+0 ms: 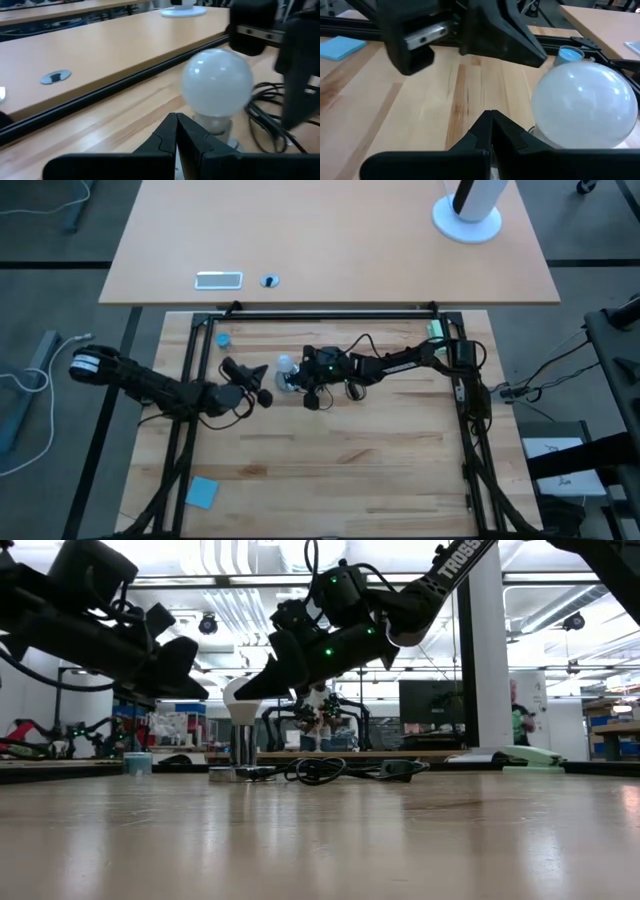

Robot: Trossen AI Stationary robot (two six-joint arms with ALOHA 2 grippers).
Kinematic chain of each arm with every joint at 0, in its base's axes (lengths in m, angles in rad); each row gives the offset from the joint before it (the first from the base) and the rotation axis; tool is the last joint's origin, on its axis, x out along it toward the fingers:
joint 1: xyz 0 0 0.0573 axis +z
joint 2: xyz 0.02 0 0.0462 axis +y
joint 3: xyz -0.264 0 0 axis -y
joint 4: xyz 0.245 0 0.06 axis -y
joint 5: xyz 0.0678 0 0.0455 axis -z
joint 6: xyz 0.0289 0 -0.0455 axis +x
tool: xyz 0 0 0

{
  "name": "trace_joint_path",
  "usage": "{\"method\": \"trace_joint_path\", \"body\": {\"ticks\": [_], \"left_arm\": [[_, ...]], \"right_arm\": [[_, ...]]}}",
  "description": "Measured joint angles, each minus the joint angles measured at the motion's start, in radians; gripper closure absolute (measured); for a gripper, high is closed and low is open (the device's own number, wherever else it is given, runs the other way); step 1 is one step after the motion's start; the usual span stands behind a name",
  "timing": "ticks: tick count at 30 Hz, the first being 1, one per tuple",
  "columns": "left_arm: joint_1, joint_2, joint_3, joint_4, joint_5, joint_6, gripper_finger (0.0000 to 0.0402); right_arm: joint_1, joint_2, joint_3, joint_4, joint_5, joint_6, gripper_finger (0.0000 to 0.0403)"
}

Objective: Screw lightbulb
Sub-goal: Remove the lightbulb from the lamp

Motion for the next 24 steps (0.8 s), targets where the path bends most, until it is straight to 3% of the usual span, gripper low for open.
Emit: {"method": "trace_joint_path", "body": {"ticks": [4, 8, 12, 16, 24], "left_arm": [[0.042, 0.000, 0.000, 0.001, 0.027, -0.002, 0.0401], [0.107, 0.001, 0.000, 0.001, 0.189, 0.020, 0.0401], [0.141, -0.001, 0.000, 0.002, 0.199, 0.057, 0.0401], [0.172, -0.004, 0.010, 0.028, 0.194, 0.131, 0.0401], [0.246, -0.001, 0.023, 0.100, 0.332, 0.257, 0.0402]], "right_arm": [[0.000, -0.005, 0.001, 0.001, -0.008, 0.000, 0.0401], [0.000, -0.018, 0.002, 0.005, -0.055, 0.009, 0.0401], [0.001, -0.038, 0.001, -0.007, -0.068, 0.009, 0.0401], [-0.007, -0.077, -0.005, -0.064, 0.001, 0.000, 0.0401], [-0.063, -0.091, -0.012, -0.086, 0.030, -0.007, 0.0401]]}}
